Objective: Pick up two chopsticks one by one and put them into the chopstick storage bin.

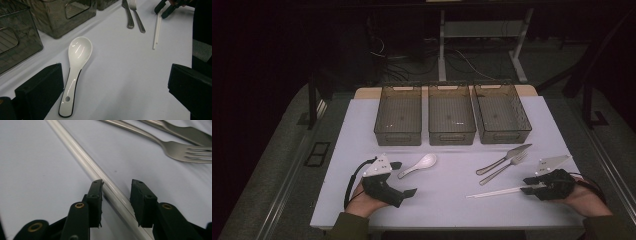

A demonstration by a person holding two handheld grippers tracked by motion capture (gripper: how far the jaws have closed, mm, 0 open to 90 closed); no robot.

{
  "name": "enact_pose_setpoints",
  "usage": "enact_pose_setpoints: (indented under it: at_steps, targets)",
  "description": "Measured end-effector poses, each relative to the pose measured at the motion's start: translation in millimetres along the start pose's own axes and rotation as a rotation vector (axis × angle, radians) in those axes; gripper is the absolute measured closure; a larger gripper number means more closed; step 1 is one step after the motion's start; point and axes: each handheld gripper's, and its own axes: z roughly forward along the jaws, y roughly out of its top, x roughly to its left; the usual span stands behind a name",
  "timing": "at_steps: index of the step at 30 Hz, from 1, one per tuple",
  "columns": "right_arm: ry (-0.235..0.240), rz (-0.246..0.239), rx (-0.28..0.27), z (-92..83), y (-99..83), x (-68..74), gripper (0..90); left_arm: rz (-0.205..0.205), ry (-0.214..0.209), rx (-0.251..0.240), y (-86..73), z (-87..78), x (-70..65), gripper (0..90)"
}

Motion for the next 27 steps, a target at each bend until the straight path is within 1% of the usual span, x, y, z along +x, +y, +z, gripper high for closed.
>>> enact_pose_setpoints:
  at_steps: [4, 5, 6, 7, 11, 12, 16, 18, 20, 21, 23, 24, 25, 27]
  targets:
    - [-0.007, -0.005, 0.005, -0.2, 0.6, 1.7, 63.5, 0.002, -0.001, 0.001, 0.0, 0.0, -0.1, 0.0]
    - [0.005, -0.008, 0.012, -0.8, 0.9, 2.5, 64.9, 0.001, -0.002, 0.001, 0.0, 0.0, -0.3, 0.0]
    - [0.016, -0.011, 0.004, -1.1, 0.9, 2.7, 66.7, 0.001, -0.002, 0.001, 0.0, -0.2, -0.3, 0.0]
    - [0.039, -0.006, 0.002, -2.0, 0.9, 3.4, 68.7, 0.001, -0.002, 0.001, 0.0, -0.2, -0.3, 0.0]
    - [0.035, -0.016, 0.001, -2.5, 0.2, 6.2, 68.9, 0.001, -0.002, 0.001, 0.0, -0.1, -0.4, 0.0]
    - [0.035, -0.025, 0.008, -2.8, 0.8, 7.0, 68.9, 0.001, -0.002, 0.001, 0.1, 0.1, -0.6, 0.0]
    - [0.036, -0.041, 0.007, -2.4, 1.0, 7.9, 68.7, 0.001, -0.005, 0.003, 0.1, 0.5, -1.0, 0.0]
    - [0.038, -0.041, 0.006, -2.5, 1.0, 7.6, 68.2, 0.001, -0.005, 0.002, 0.0, 0.3, -0.8, 0.0]
    - [0.049, -0.046, -0.019, -3.7, 2.2, 7.9, 64.4, 0.001, -0.004, 0.003, 0.1, -0.2, -0.5, 0.0]
    - [0.058, -0.045, -0.037, -5.1, 4.4, 9.0, 63.9, 0.001, -0.004, 0.003, 0.1, -0.2, -0.5, 0.0]
    - [0.068, -0.066, -0.064, -6.4, 11.2, 13.4, 63.6, 0.000, -0.004, 0.001, 0.0, 0.4, -0.6, 0.0]
    - [0.068, -0.066, -0.064, -6.4, 11.2, 13.4, 63.6, 0.000, -0.004, 0.001, 0.0, 0.4, -0.6, 0.0]
    - [0.090, -0.089, -0.085, -4.4, 19.8, 19.1, 63.8, 0.001, -0.005, 0.003, 0.1, 0.5, -0.7, 0.0]
    - [0.111, -0.124, -0.094, 0.4, 29.4, 24.9, 64.6, 0.003, -0.005, 0.007, 0.3, 0.7, -1.0, 0.0]
